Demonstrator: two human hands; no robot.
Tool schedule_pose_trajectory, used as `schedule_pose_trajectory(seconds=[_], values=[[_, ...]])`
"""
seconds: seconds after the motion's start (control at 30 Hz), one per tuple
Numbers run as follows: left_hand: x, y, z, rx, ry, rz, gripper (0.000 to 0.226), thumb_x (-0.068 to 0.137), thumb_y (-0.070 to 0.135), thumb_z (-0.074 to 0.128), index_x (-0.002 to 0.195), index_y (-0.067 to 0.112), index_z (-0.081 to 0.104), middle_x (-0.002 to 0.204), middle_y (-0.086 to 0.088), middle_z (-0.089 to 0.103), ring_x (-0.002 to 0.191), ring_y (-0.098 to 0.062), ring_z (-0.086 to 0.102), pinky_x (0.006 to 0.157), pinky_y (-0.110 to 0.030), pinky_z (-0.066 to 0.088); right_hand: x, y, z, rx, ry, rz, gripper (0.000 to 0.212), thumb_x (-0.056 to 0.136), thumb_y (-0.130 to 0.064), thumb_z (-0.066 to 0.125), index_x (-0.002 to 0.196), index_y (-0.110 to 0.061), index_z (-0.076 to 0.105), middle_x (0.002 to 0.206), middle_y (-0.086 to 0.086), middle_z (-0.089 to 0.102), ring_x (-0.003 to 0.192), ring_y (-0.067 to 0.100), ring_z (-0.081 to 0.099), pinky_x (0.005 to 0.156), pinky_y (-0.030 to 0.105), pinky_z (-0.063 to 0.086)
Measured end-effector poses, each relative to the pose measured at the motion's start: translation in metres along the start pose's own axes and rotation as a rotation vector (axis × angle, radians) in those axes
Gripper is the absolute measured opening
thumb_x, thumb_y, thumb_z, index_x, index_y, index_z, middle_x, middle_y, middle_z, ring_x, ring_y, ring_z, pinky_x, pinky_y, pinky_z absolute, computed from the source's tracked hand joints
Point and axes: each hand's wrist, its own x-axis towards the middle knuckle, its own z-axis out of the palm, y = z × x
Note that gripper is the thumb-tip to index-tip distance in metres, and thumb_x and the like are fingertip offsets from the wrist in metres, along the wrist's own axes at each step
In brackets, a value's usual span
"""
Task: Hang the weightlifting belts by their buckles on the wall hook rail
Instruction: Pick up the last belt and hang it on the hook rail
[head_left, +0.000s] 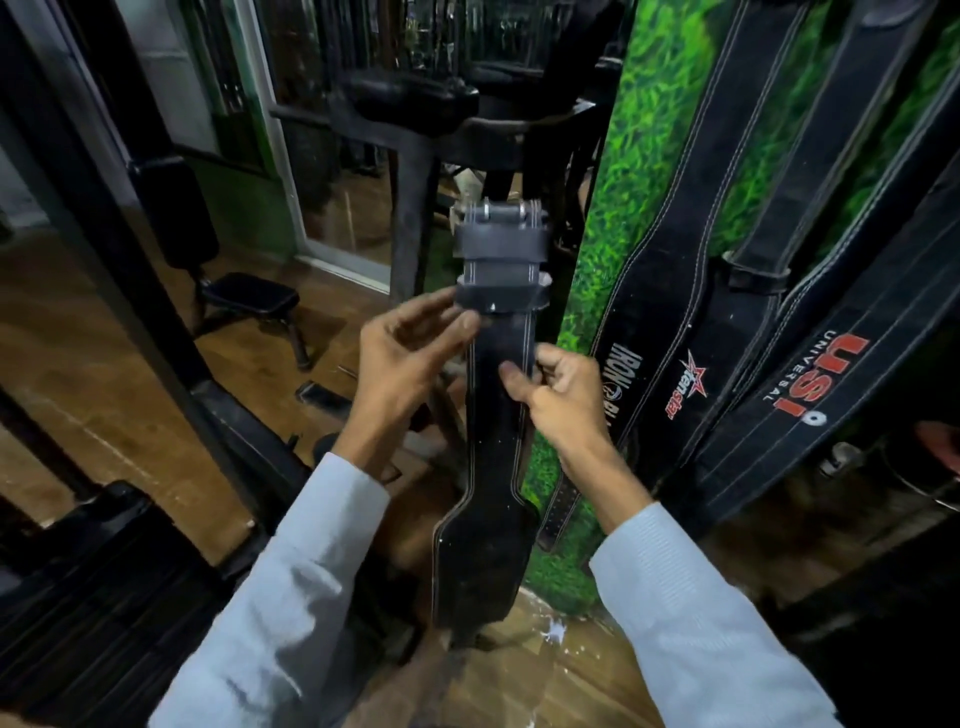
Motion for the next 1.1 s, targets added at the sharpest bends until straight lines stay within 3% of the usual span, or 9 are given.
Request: schedule_pose_trajectory(seconds=[0.13,0.33,0.47,0.57,0.73,0.83,0.93,1.0,1.1], values=[[0.023,0.008,0.007,0.104,0.004,0.083,0.016,0.080,0.014,0.085,0.084,0.002,0.075,0.087,-0.012,0.077,0.083,-0.022,0.071,0.082,-0.053,0.058,-0.005,0.013,-0.001,-0.064,-0.080,0.015,0.006,0.089,-0.010,0.078,0.096,-0.012,0.079,0.075,-0.002,0.070,0.069,0.010,0.061,0.069,0.028,0.049],[0.008,-0.011,0.013,0.092,-0.045,0.089,0.019,0.082,0.006,0.081,0.096,-0.007,0.077,0.102,-0.028,0.075,0.090,-0.029,0.070,0.087,-0.065,0.055,0.017,-0.036,-0.054,0.144,0.130,-0.034,0.029,0.088,-0.011,0.064,0.115,-0.013,0.073,0.113,0.007,0.077,0.104,0.016,0.072,0.090,0.037,0.058],[0.006,-0.017,0.022,0.097,-0.074,0.061,0.027,0.081,0.010,0.082,0.094,-0.012,0.074,0.099,-0.034,0.073,0.087,-0.029,0.067,0.080,-0.066,0.055,0.037,-0.079,-0.062,-0.104,-0.020,-0.148,0.038,0.104,-0.045,0.051,0.124,-0.020,0.073,0.128,-0.012,0.067,0.110,-0.007,0.062,0.092,0.023,0.051],[0.005,-0.022,0.023,0.092,-0.073,0.036,0.034,0.079,0.011,0.084,0.092,-0.017,0.070,0.096,-0.038,0.072,0.082,-0.028,0.067,0.077,-0.057,0.057,0.037,-0.089,-0.062,-0.276,-0.180,-0.113,0.054,0.103,-0.061,0.039,0.121,-0.024,0.075,0.119,-0.027,0.057,0.109,-0.020,0.049,0.113,0.034,0.042],[0.011,-0.028,0.019,0.100,-0.051,0.043,0.035,0.080,0.007,0.083,0.092,-0.022,0.067,0.095,-0.041,0.070,0.078,-0.026,0.066,0.072,-0.042,0.053,0.032,-0.086,-0.069,0.342,-0.131,-0.219,0.065,0.111,-0.044,0.031,0.079,-0.011,0.077,0.120,0.014,0.074,0.127,0.021,0.064,0.112,0.049,0.045],[0.012,-0.031,0.019,0.108,-0.048,0.027,0.033,0.081,0.004,0.082,0.090,-0.023,0.065,0.092,-0.041,0.070,0.075,-0.027,0.066,0.066,-0.037,0.054,0.039,-0.088,-0.064,0.046,-0.062,-0.172,0.060,0.108,-0.052,0.033,0.099,-0.017,0.080,0.129,-0.008,0.070,0.119,0.004,0.063,0.112,0.046,0.046],[0.015,-0.033,0.022,0.117,-0.080,0.024,0.036,0.081,0.009,0.084,0.089,-0.021,0.066,0.088,-0.039,0.070,0.074,-0.027,0.068,0.067,-0.041,0.058,0.045,-0.092,-0.050,-0.313,-0.176,-0.086,0.057,0.105,-0.060,0.034,0.123,-0.022,0.074,0.127,-0.019,0.058,0.104,-0.017,0.052,0.105,0.024,0.042],[0.017,-0.034,0.023,0.092,-0.084,0.010,0.028,0.081,0.006,0.083,0.091,-0.016,0.071,0.091,-0.033,0.074,0.080,-0.030,0.070,0.076,-0.050,0.059,0.044,-0.093,-0.045,-0.268,-0.245,-0.153,0.050,0.106,-0.054,0.040,0.117,-0.022,0.076,0.129,-0.011,0.068,0.108,-0.004,0.064,0.103,0.025,0.046],[0.023,-0.037,0.018,0.065,-0.059,0.008,0.027,0.081,0.003,0.082,0.093,-0.018,0.070,0.094,-0.034,0.074,0.083,-0.033,0.070,0.077,-0.046,0.057,0.044,-0.092,-0.051,0.148,-0.188,-0.216,0.045,0.105,-0.041,0.049,0.083,-0.017,0.080,0.126,0.005,0.074,0.126,0.013,0.064,0.113,0.041,0.044]])
